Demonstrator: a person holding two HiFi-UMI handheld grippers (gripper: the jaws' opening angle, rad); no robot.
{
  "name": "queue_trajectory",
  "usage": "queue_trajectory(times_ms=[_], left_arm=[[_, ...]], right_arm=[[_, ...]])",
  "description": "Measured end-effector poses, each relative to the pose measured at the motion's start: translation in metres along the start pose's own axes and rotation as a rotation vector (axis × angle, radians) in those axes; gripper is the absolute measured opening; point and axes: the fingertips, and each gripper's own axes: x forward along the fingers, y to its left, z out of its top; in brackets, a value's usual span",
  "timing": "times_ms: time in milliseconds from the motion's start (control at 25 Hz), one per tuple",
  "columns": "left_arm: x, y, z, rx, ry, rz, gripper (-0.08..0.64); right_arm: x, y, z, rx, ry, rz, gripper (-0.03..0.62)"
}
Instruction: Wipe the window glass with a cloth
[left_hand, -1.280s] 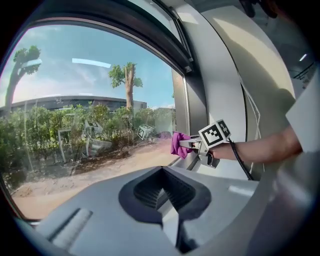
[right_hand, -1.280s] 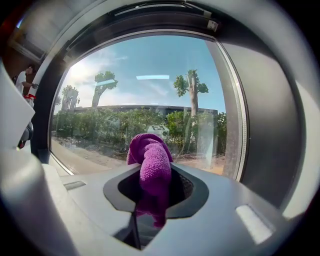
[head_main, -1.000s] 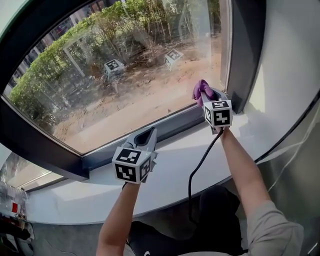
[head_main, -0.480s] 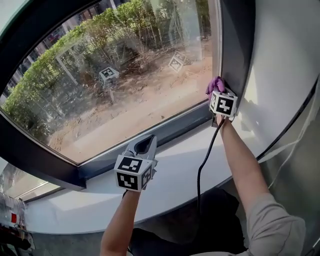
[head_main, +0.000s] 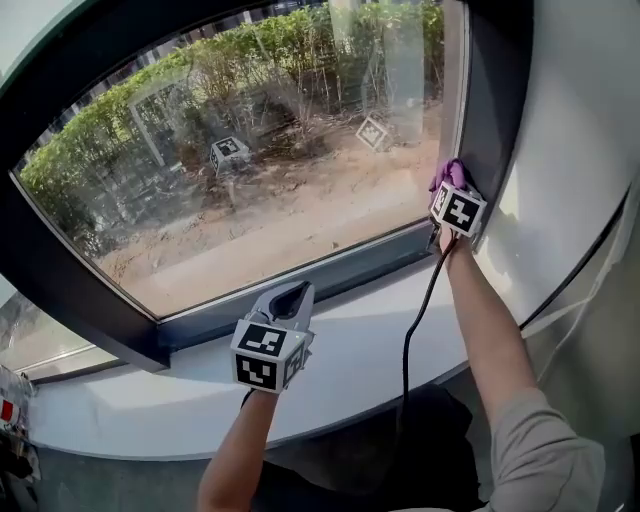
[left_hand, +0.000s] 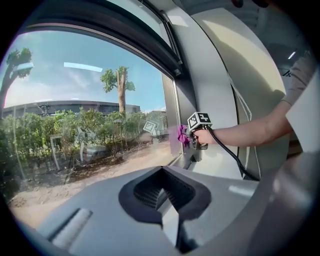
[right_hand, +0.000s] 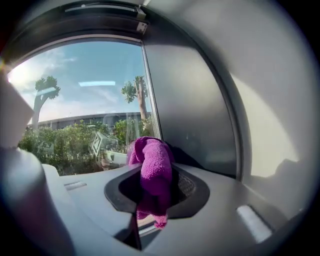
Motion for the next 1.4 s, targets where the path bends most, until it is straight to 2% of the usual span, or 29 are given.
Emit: queue_trajectory(times_ms=[120, 280, 560, 800, 1400], left_arm=[[-0.012, 0.008, -0.001, -0.020, -0.009, 0.029, 0.006], [-0.030, 0.021, -0.009, -0.054, -0.015, 0.070, 0.006], [-0.067, 0.045, -0.027, -0.118, 0.004, 0.175, 0.006], [-0.105, 0.066, -0.040, -0.148, 0.001, 0.233, 0.006], [-0.207, 0.122, -0.092, -0.240, 0.009, 0.459, 0.006]], right_arm=[[-0.005, 0.012, 0.020, -0.057, -0.039, 0.030, 0.104], [-0.013, 0.039, 0.016, -0.133, -0.051, 0.122, 0.103], [-0.056, 0.124, 0.010, -0.192, -0.058, 0.290, 0.104], [-0.101, 0.193, -0.018, -0.230, -0.057, 0.393, 0.112], [-0.211, 0.399, -0.093, -0.304, 0.023, 0.783, 0.114]])
